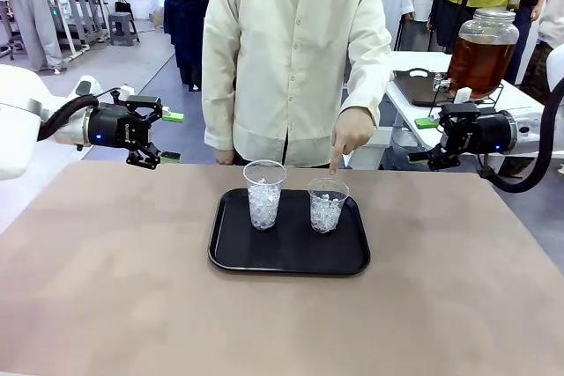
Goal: Pour the drink into the iced cup.
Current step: Pick up the iced cup indicated by the human and present it to them.
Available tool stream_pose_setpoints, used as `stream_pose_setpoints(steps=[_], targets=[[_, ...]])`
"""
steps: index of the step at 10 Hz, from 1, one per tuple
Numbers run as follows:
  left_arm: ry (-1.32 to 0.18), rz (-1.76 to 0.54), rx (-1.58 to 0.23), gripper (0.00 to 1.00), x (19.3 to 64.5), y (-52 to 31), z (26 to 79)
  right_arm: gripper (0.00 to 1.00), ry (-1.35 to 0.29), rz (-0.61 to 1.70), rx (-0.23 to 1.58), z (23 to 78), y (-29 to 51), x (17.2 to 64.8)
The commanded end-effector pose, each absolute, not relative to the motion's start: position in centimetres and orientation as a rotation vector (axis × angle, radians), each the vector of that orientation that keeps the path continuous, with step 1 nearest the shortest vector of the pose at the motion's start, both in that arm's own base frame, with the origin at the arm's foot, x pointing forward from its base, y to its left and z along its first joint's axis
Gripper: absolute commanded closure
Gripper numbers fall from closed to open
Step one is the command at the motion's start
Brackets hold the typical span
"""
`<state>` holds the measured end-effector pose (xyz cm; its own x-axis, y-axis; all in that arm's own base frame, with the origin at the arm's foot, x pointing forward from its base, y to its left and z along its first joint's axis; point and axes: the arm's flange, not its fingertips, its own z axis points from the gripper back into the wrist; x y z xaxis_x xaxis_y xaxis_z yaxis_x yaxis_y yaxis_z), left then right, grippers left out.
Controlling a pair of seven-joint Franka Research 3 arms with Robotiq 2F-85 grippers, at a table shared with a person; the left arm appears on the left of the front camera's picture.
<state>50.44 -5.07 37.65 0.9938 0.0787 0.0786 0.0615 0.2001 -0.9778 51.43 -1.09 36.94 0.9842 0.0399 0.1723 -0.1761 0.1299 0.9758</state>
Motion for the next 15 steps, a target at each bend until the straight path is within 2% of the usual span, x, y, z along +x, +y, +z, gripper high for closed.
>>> stream_pose_setpoints(steps=[1, 15], targets=[[-0.123, 0.012, -1.369, 0.00, 50.45, -5.00, 37.76, 0.00, -0.122, 0.155, 1.436, 37.09, -1.20, 51.63], [-0.123, 0.012, -1.369, 0.00, 50.45, -5.00, 37.76, 0.00, -0.122, 0.155, 1.436, 37.09, -1.20, 51.63]])
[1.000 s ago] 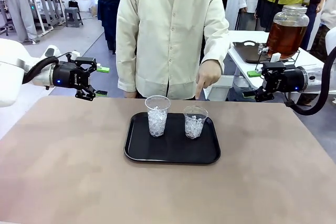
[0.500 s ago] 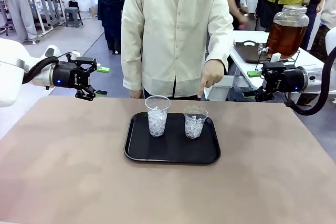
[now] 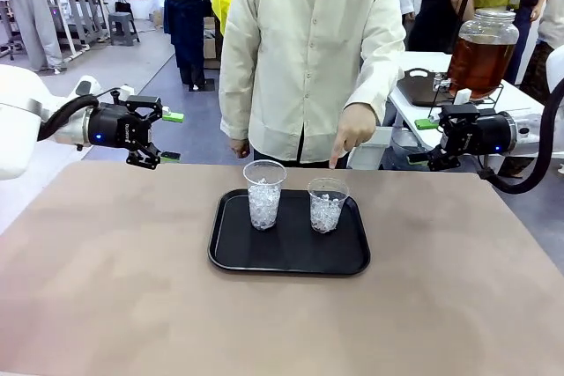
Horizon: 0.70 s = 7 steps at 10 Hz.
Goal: Pour the drink into the iced cup.
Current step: Pick up the iced cup indicated by the human and present it to them.
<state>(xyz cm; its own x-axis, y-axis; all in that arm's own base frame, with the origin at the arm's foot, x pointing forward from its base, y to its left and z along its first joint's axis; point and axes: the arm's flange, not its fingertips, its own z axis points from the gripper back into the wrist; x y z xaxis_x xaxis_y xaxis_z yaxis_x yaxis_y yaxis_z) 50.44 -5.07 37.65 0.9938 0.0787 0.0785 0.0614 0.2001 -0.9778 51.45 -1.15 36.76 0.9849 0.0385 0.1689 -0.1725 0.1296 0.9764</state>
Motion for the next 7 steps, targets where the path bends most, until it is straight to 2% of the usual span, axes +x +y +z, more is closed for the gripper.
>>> stream_pose_setpoints(steps=[1, 7], targets=[[-0.123, 0.012, -1.369, 0.00, 50.45, -5.00, 37.76, 0.00, -0.122, 0.155, 1.436, 37.09, -1.20, 51.63], [-0.123, 0.012, -1.369, 0.00, 50.45, -5.00, 37.76, 0.00, -0.122, 0.155, 1.436, 37.09, -1.20, 51.63]])
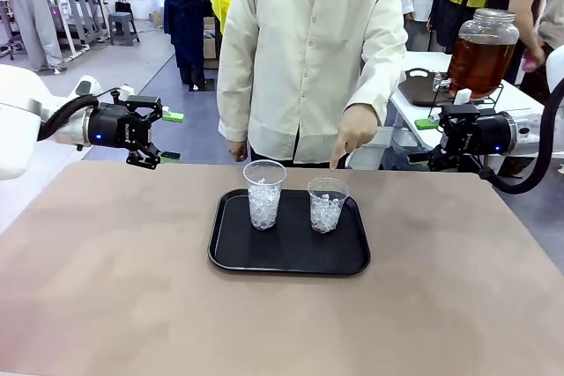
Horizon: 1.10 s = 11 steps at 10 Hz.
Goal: Pour the drink into the iced cup.
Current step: Pick up the iced cup indicated by the human and present it to them.
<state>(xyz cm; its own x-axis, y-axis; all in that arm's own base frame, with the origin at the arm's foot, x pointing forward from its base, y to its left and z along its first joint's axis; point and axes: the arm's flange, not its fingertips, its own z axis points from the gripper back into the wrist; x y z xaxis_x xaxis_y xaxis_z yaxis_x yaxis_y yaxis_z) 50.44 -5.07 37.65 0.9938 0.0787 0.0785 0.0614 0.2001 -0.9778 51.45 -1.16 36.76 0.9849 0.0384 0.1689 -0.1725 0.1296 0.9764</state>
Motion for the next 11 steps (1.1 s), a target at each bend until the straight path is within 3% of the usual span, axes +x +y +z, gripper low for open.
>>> stream_pose_setpoints(steps=[1, 5, 8, 11], targets=[[-0.123, 0.012, -1.369, 0.00, 50.4, -5.0, 37.8, 0.00, -0.112, 0.154, 1.434, 36.8, -1.2, 51.4], [-0.123, 0.012, -1.369, 0.00, 50.4, -5.0, 37.8, 0.00, -0.467, 0.481, 1.444, 36.7, -1.1, 49.3], [-0.123, 0.012, -1.369, 0.00, 50.4, -5.0, 37.8, 0.00, -0.720, 0.712, 1.323, 35.4, -0.8, 47.8], [-0.123, 0.012, -1.369, 0.00, 50.4, -5.0, 37.8, 0.00, -0.794, 0.739, 1.223, 34.5, -1.1, 47.6]])
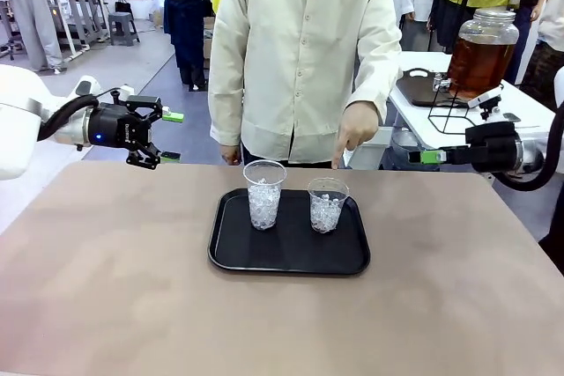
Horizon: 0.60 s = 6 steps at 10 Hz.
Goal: Pour the drink into the iced cup.
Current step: Pick up the iced cup indicated by the human and present it to them.
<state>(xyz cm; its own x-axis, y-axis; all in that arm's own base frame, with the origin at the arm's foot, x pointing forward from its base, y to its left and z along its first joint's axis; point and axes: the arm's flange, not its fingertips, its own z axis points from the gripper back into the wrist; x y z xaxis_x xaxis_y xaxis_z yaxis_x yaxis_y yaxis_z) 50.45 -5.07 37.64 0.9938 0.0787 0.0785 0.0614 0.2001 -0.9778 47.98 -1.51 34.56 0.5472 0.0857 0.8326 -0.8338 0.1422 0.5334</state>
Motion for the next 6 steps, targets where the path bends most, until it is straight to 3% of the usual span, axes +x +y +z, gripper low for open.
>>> stream_pose_setpoints(steps=[1, 5, 6], targets=[[-0.123, 0.012, -1.369, 0.00, 50.4, -5.0, 37.8, 0.00, -0.727, 0.749, 1.294, 35.0, -1.3, 48.1], [-0.123, 0.012, -1.369, 0.00, 50.4, -5.0, 37.8, 0.00, -0.743, 0.761, 1.275, 34.4, -1.4, 47.9], [-0.123, 0.012, -1.369, 0.00, 50.4, -5.0, 37.8, 0.00, -0.838, 0.853, 1.266, 34.0, -0.8, 48.4]])
